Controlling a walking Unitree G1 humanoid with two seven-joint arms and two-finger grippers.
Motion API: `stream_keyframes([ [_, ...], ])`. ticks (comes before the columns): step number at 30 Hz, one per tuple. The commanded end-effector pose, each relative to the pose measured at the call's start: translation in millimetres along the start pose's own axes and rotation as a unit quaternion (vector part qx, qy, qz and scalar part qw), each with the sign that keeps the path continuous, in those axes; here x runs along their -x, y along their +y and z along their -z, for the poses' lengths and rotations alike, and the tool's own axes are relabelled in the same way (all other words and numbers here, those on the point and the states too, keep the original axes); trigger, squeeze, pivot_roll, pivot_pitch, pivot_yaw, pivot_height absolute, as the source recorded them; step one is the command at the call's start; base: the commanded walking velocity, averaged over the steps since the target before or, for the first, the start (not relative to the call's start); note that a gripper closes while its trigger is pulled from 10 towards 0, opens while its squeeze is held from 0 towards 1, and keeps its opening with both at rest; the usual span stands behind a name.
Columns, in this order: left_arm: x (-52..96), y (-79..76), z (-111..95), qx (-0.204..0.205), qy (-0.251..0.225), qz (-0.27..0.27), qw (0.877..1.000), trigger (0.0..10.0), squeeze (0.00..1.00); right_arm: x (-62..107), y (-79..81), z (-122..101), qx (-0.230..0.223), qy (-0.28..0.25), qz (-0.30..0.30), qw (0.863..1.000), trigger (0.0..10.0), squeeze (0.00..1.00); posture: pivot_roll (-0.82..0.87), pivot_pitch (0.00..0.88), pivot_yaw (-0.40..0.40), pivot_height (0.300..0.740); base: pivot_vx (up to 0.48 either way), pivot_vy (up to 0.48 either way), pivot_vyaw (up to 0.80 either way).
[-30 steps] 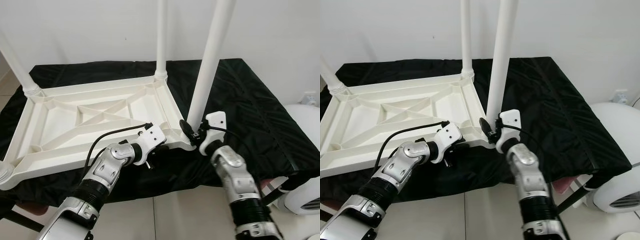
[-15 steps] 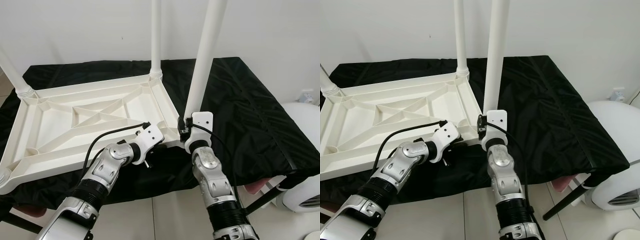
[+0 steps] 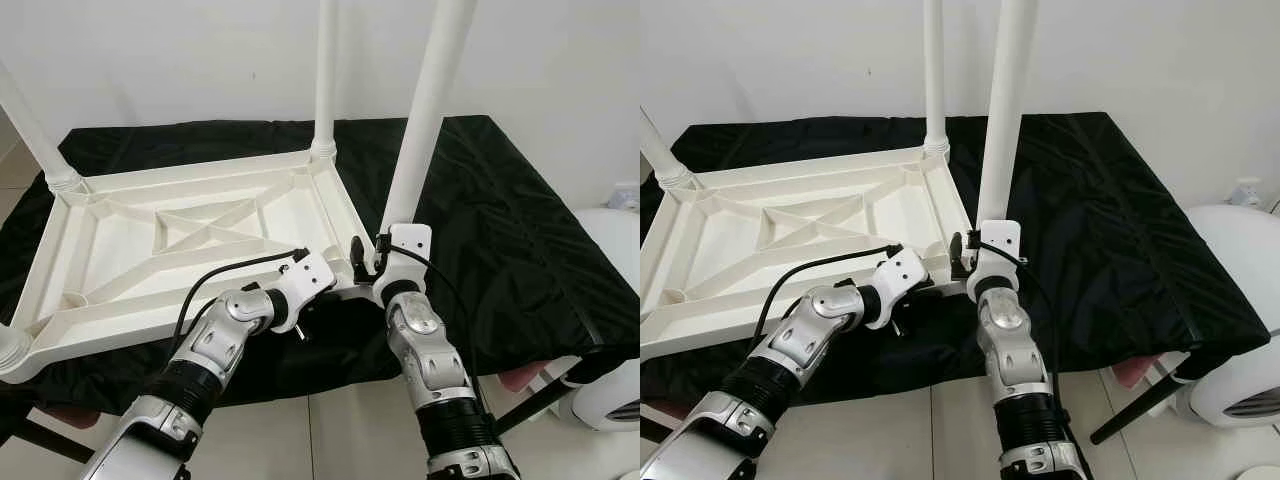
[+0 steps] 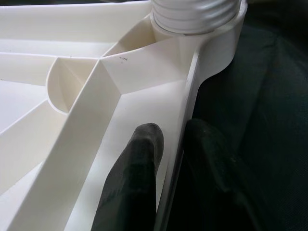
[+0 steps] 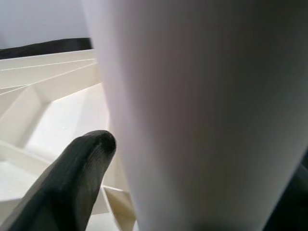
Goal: Building children table
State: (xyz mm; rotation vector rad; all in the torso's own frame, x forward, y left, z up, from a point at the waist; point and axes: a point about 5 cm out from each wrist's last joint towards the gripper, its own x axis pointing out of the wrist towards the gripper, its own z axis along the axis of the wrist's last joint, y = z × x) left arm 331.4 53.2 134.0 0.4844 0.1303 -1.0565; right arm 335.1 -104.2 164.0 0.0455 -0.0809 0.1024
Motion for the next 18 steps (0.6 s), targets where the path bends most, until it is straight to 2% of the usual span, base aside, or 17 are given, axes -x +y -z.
stream_keyframes([
  [1, -9.5, -20.7, 0, -0.012, -0.001, 0.065, 0.998, 10.0, 0.00, -2.2, -0.7, 0, -0.005, 0.004, -0.007, 1.000, 10.0, 1.00, -0.10, 0.076, 0.045, 0.740, 0.000, 0.000, 0.00],
  [2, -9.5, -21.2, 0, -0.012, -0.001, 0.065, 0.998, 10.0, 0.00, -3.1, -7.8, -2, 0.002, -0.001, -0.014, 1.000, 10.0, 1.00, -0.10, 0.071, 0.043, 0.740, 0.000, 0.000, 0.00],
  [5, -9.5, -21.6, 0, -0.012, -0.001, 0.066, 0.998, 10.0, 0.00, -4.0, -13.5, -4, 0.006, -0.004, -0.020, 1.000, 10.0, 1.00, -0.10, 0.071, 0.043, 0.740, 0.000, 0.000, 0.00],
  [9, -10.3, -22.0, 0, -0.011, -0.001, 0.063, 0.998, 10.0, 0.00, -4.1, -27.9, -8, 0.006, -0.013, -0.060, 0.998, 10.0, 1.00, -0.11, 0.067, 0.038, 0.740, 0.000, 0.000, 0.00],
  [13, -10.6, -21.5, 0, -0.011, -0.001, 0.060, 0.998, 10.0, 0.00, -3.3, -35.8, -10, 0.016, -0.016, -0.080, 0.997, 10.0, 1.00, -0.11, 0.066, 0.037, 0.740, 0.000, 0.000, 0.00],
  [14, -10.7, -21.1, 0, -0.011, -0.001, 0.058, 0.998, 10.0, 0.00, -2.2, -39.2, -10, 0.018, -0.013, -0.101, 0.995, 10.0, 1.00, -0.11, 0.066, 0.037, 0.740, 0.000, 0.000, 0.00],
  [15, -10.8, -20.9, 0, -0.011, -0.001, 0.057, 0.998, 10.0, 0.00, -0.4, -43.4, -12, 0.030, -0.019, -0.125, 0.992, 10.0, 0.11, -0.11, 0.062, 0.036, 0.740, 0.000, 0.000, 0.00],
  [16, -10.8, -20.8, 0, -0.011, -0.001, 0.056, 0.998, 10.0, 0.00, 1.9, -47.0, -13, 0.040, -0.020, -0.154, 0.987, 10.0, 0.00, -0.11, 0.062, 0.036, 0.740, 0.000, 0.000, 0.00],
  [18, -10.8, -20.8, 0, -0.011, -0.001, 0.056, 0.998, 10.0, 0.00, 1.9, -47.0, -13, 0.040, -0.020, -0.154, 0.987, 10.0, 0.00, -0.11, 0.062, 0.036, 0.740, 0.000, 0.000, 0.00],
])
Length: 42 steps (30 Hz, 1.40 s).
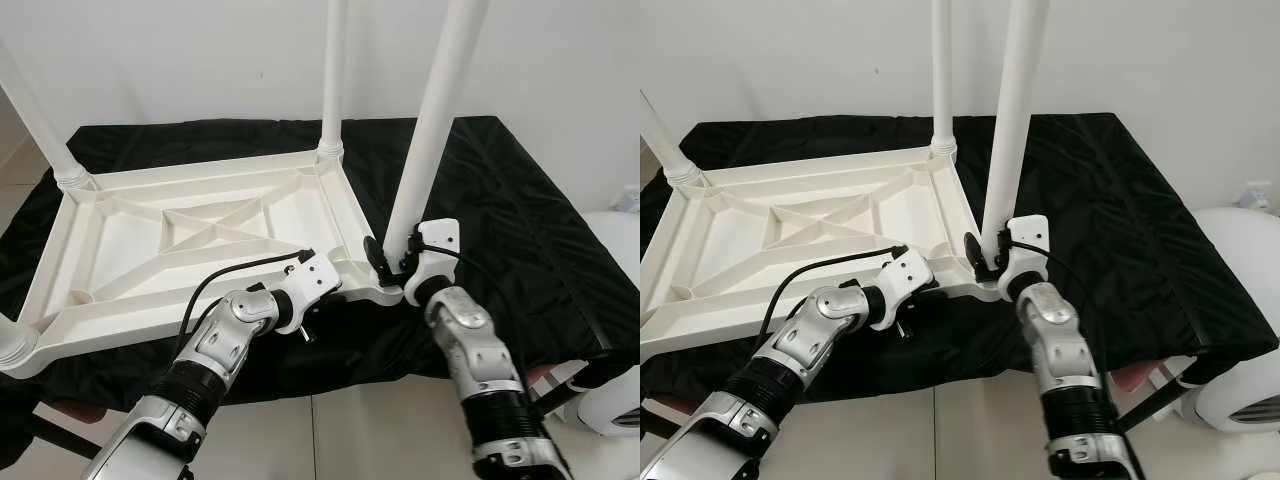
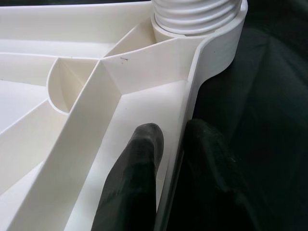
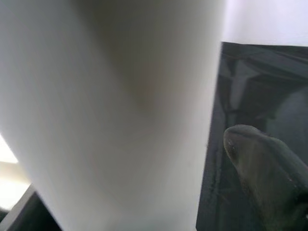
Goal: Building children table
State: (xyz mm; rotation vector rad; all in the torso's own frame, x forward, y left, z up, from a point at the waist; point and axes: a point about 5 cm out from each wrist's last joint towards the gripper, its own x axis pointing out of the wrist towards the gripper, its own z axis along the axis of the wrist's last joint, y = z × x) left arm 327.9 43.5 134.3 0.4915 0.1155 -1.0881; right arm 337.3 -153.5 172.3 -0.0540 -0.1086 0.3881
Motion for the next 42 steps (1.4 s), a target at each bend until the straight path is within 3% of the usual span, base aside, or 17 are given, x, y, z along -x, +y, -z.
stream_keyframes([
  [1, -5.1, -13.9, 5, -0.002, 0.005, 0.043, 0.999, 10.0, 0.00, 2.2, -0.8, -3, 0.001, -0.012, -0.033, 0.999, 10.0, 0.00, -0.11, 0.062, 0.036, 0.740, 0.000, 0.000, 0.00],
  [3, -5.1, -14.0, 5, -0.002, 0.005, 0.043, 0.999, 10.0, 0.00, 4.6, -3.4, -3, 0.002, -0.012, -0.049, 0.999, 10.0, 0.00, -0.11, 0.062, 0.036, 0.740, 0.000, 0.000, 0.00],
  [6, -6.3, -14.8, 4, -0.004, 0.005, 0.047, 0.999, 10.0, 0.00, 14.4, -14.0, 0, 0.003, 0.010, -0.149, 0.989, 10.0, 0.00, -0.12, 0.053, 0.042, 0.740, 0.000, 0.000, 0.00],
  [8, -6.9, -15.0, 4, -0.005, 0.004, 0.048, 0.999, 10.0, 0.00, 16.9, -16.1, -1, -0.001, 0.015, -0.178, 0.984, 10.0, 0.00, -0.12, 0.053, 0.042, 0.740, 0.000, 0.000, 0.00],
  [16, -6.8, -13.8, 4, -0.007, 0.006, 0.043, 0.999, 10.0, 0.00, 21.7, -33.8, -3, -0.005, 0.043, -0.238, 0.970, 10.0, 0.00, -0.11, 0.050, 0.039, 0.740, 0.000, 0.000, 0.00],
  [26, -6.5, -15.0, 4, -0.008, 0.006, 0.047, 0.999, 10.0, 0.00, 25.5, -44.9, 0, -0.019, 0.053, -0.269, 0.962, 9.8, 0.00, -0.11, 0.050, 0.044, 0.740, 0.000, 0.000, 0.00],
  [27, -6.6, -15.0, 4, -0.008, 0.006, 0.047, 0.999, 10.0, 0.00, 25.7, -44.9, 1, -0.020, 0.055, -0.275, 0.960, 8.3, 0.00, -0.11, 0.051, 0.050, 0.740, 0.000, 0.000, 0.00],
  [29, -6.6, -15.0, 4, -0.008, 0.006, 0.047, 0.999, 10.0, 0.00, 25.7, -44.9, 1, -0.020, 0.055, -0.275, 0.960, 8.3, 0.00, -0.11, 0.051, 0.050, 0.740, 0.000, 0.000, 0.00],
  [30, -6.7, -15.0, 4, -0.008, 0.005, 0.048, 0.999, 10.0, 0.00, 25.4, -45.5, 2, -0.017, 0.058, -0.281, 0.958, 4.8, 0.00, -0.11, 0.052, 0.052, 0.740, 0.000, 0.000, 0.00],
  [33, -7.0, -15.0, 3, -0.009, 0.005, 0.050, 0.999, 10.0, 0.00, 23.8, -45.8, 4, -0.011, 0.062, -0.292, 0.955, 4.0, 0.00, -0.11, 0.052, 0.054, 0.740, 0.000, 0.000, 0.00],
  [35, -7.0, -15.0, 3, -0.009, 0.005, 0.050, 0.999, 10.0, 0.00, 23.8, -45.8, 4, -0.011, 0.062, -0.292, 0.955, 4.0, 0.00, -0.11, 0.052, 0.054, 0.740, 0.000, 0.000, 0.00],
  [36, -7.2, -15.2, 3, -0.009, 0.005, 0.050, 0.999, 10.0, 0.00, 22.4, -44.2, 5, -0.007, 0.061, -0.297, 0.953, 1.1, 0.00, -0.11, 0.054, 0.054, 0.740, 0.000, 0.000, 0.00],
  [37, -7.5, -15.3, 2, -0.009, 0.004, 0.051, 0.999, 10.0, 0.00, 21.1, -42.2, 5, -0.004, 0.058, -0.302, 0.952, 0.9, 0.00, -0.11, 0.057, 0.053, 0.740, 0.000, 0.000, 0.00],
  [38, -7.6, -15.4, 2, -0.009, 0.004, 0.051, 0.999, 10.0, 0.00, 19.6, -40.6, 5, -0.002, 0.054, -0.302, 0.952, 0.0, 0.00, -0.11, 0.059, 0.051, 0.740, 0.000, 0.000, 0.00],
  [42, -7.5, -15.1, 2, -0.008, 0.004, 0.051, 0.999, 10.0, 0.00, 17.9, -37.0, 4, -0.001, 0.047, -0.303, 0.952, 0.0, 0.00, -0.11, 0.061, 0.050, 0.740, 0.000, 0.000, 0.00],
])
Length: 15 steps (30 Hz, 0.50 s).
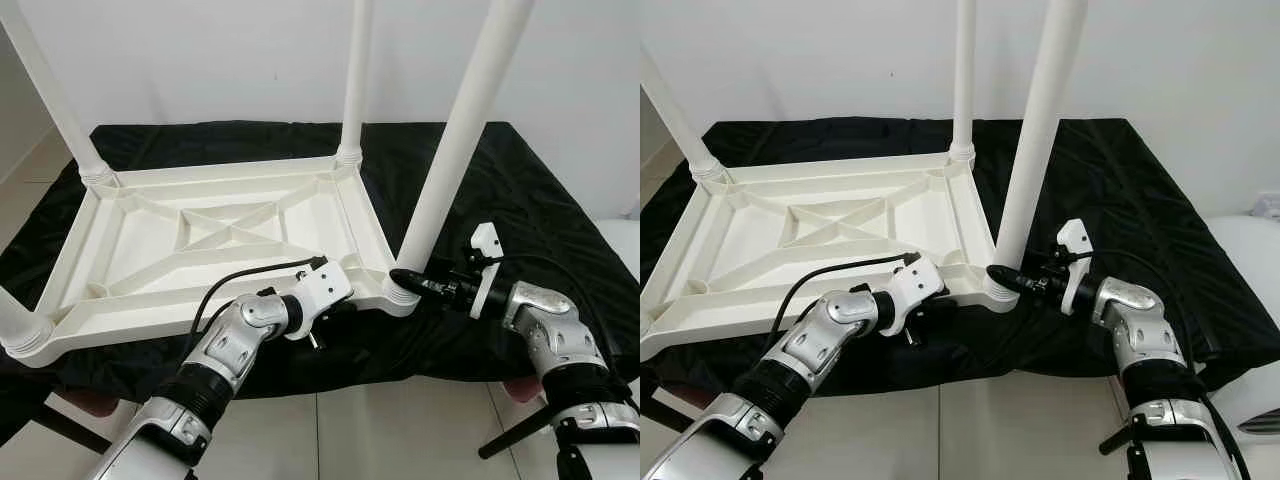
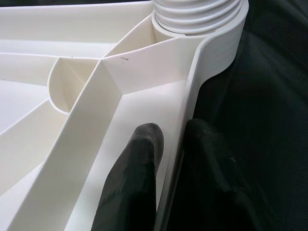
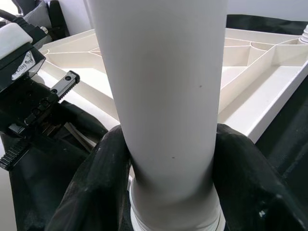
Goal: Building children table
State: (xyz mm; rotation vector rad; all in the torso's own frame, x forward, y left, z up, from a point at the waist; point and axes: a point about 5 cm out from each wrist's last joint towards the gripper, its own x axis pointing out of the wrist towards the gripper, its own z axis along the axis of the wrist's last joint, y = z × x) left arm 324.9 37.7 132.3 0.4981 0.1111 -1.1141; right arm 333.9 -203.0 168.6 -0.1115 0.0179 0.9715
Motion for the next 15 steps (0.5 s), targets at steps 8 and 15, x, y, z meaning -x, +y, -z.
stream_keyframes([
  [8, -3.5, -8.9, 3, 0.000, 0.006, 0.034, 0.999, 10.0, 0.00, -14.0, 15.5, -1, -0.009, -0.027, -0.008, 1.000, 0.0, 0.00, -0.11, 0.073, 0.044, 0.740, 0.000, 0.000, 0.00],
  [15, -2.8, -8.4, 3, 0.003, 0.005, 0.031, 1.000, 10.0, 0.00, -27.7, 30.4, -3, -0.006, -0.047, 0.075, 0.996, 0.0, 0.00, -0.11, 0.091, 0.044, 0.740, 0.000, 0.000, 0.00],
])
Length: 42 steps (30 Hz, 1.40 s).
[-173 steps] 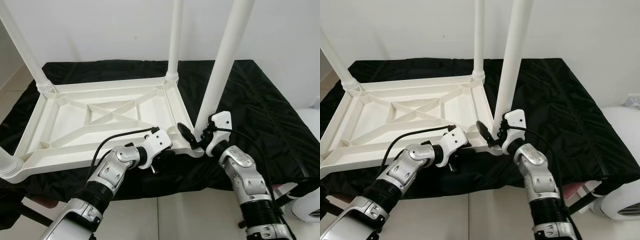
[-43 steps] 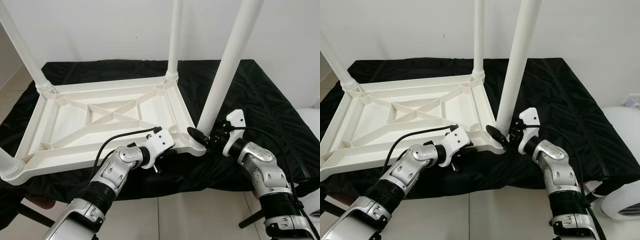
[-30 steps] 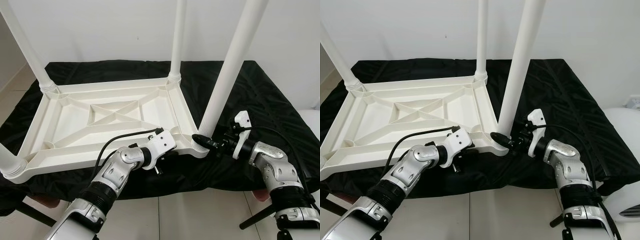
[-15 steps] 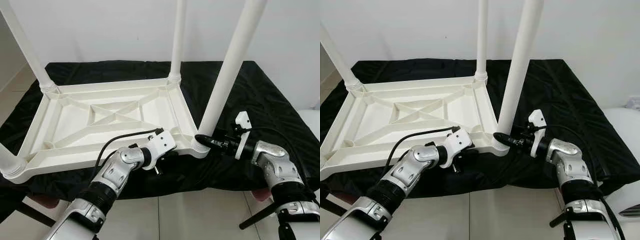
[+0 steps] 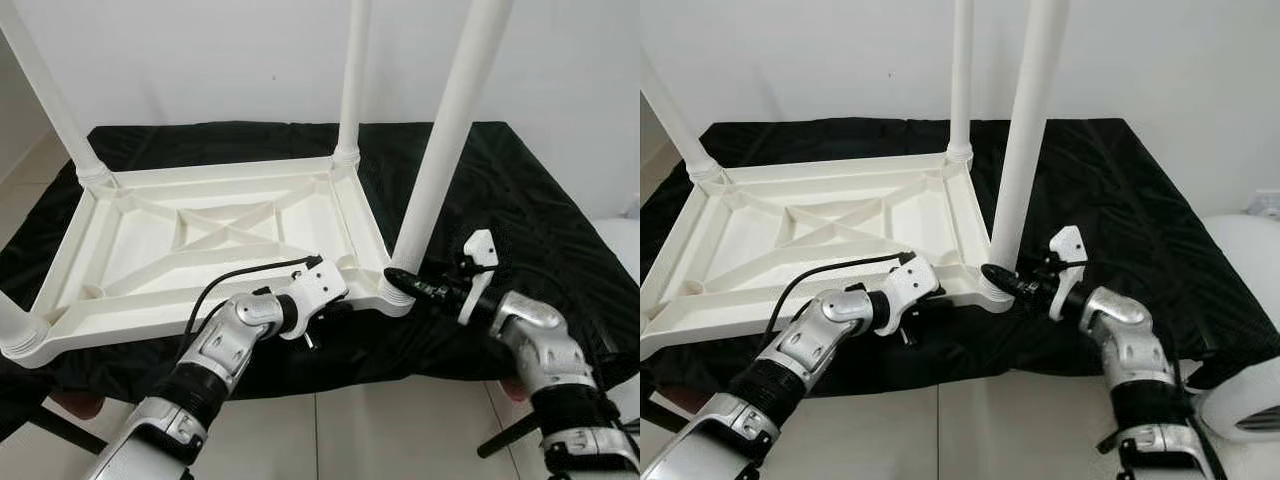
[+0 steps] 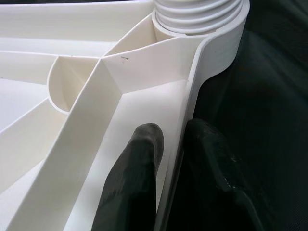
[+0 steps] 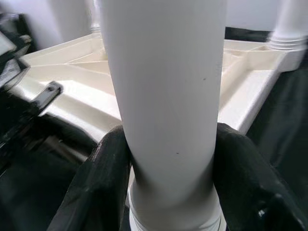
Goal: Building children table
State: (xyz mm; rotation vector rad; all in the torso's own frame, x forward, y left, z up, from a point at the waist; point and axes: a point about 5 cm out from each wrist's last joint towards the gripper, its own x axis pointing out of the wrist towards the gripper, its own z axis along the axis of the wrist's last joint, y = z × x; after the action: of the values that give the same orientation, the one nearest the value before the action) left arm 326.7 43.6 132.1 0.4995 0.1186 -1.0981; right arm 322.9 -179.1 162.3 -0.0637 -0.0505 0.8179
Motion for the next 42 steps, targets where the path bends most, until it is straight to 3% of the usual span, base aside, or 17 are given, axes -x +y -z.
stream_keyframes([
  [1, -6.7, -11.8, 0, 0.001, 0.000, 0.037, 0.999, 10.0, 0.00, -14.1, 9.8, -4, -0.001, -0.011, 0.014, 1.000, 0.0, 0.00, -0.11, 0.091, 0.044, 0.740, 0.000, 0.000, 0.00],
  [11, -7.6, -10.9, -1, 0.001, 0.001, 0.037, 0.999, 10.0, 0.00, -28.7, 22.3, -4, -0.031, -0.035, 0.159, 0.986, 0.0, 0.00, -0.11, 0.091, 0.048, 0.740, 0.000, 0.000, 0.00],
  [13, -7.3, -10.2, -1, 0.001, 0.001, 0.037, 0.999, 10.0, 0.00, -31.7, 23.5, -2, -0.047, -0.031, 0.213, 0.976, 0.0, 0.00, -0.11, 0.091, 0.050, 0.740, 0.000, 0.000, 0.00],
  [20, -6.8, -9.6, 0, 0.001, 0.002, 0.037, 0.999, 10.0, 0.00, -42.1, 38.3, 2, -0.048, -0.031, 0.302, 0.952, 0.0, 0.00, -0.11, 0.089, 0.053, 0.740, 0.000, 0.000, 0.00],
  [21, -6.9, -9.7, -1, 0.001, 0.002, 0.038, 0.999, 10.0, 0.00, -46.9, 44.2, 6, -0.046, -0.021, 0.339, 0.939, 0.0, 0.00, -0.11, 0.087, 0.053, 0.740, 0.000, 0.000, 0.00],
  [23, -6.9, -9.7, -1, 0.000, 0.002, 0.038, 0.999, 10.0, 0.00, -48.2, 45.6, 7, -0.046, -0.018, 0.348, 0.936, 0.0, 0.00, -0.11, 0.087, 0.053, 0.740, 0.000, 0.000, 0.00],
  [24, -7.4, -9.6, -1, 0.000, 0.001, 0.038, 0.999, 10.0, 0.00, -49.7, 47.7, 7, -0.052, -0.019, 0.385, 0.921, 0.0, 0.00, -0.11, 0.087, 0.053, 0.740, 0.000, 0.000, 0.00],
  [27, -7.8, -9.4, -1, 0.000, 0.001, 0.038, 0.999, 10.0, 0.00, -51.8, 49.5, 7, -0.051, -0.018, 0.414, 0.909, 0.0, 0.00, -0.11, 0.084, 0.055, 0.740, 0.000, 0.000, 0.00],
  [36, -8.2, -10.0, -2, 0.000, 0.001, 0.039, 0.999, 10.0, 0.00, -53.4, 50.6, 4, -0.045, -0.018, 0.449, 0.892, 0.0, 0.00, -0.10, 0.085, 0.054, 0.740, 0.000, 0.000, 0.00],
  [37, -7.8, -9.7, -2, 0.000, 0.001, 0.039, 0.999, 10.0, 0.00, -52.2, 49.6, 5, -0.043, -0.017, 0.450, 0.892, 10.0, 0.00, -0.10, 0.082, 0.052, 0.740, 0.000, 0.000, 0.00],
  [40, -7.5, -9.5, -1, 0.000, 0.002, 0.038, 0.999, 10.0, 0.00, -50.6, 48.9, 5, -0.048, -0.021, 0.448, 0.893, 10.0, 0.00, -0.10, 0.081, 0.052, 0.740, 0.000, 0.000, 0.00],
  [41, -7.7, -9.6, -1, 0.000, 0.001, 0.038, 0.999, 10.0, 0.00, -49.3, 48.6, 5, -0.046, -0.022, 0.448, 0.893, 10.0, 0.45, -0.11, 0.078, 0.049, 0.740, 0.000, 0.000, 0.00],
  [42, -7.9, -9.9, -1, 0.000, 0.001, 0.038, 0.999, 10.0, 0.00, -47.7, 48.0, 6, -0.047, -0.024, 0.447, 0.893, 10.0, 1.00, -0.11, 0.078, 0.048, 0.740, 0.000, 0.000, 0.00],
])
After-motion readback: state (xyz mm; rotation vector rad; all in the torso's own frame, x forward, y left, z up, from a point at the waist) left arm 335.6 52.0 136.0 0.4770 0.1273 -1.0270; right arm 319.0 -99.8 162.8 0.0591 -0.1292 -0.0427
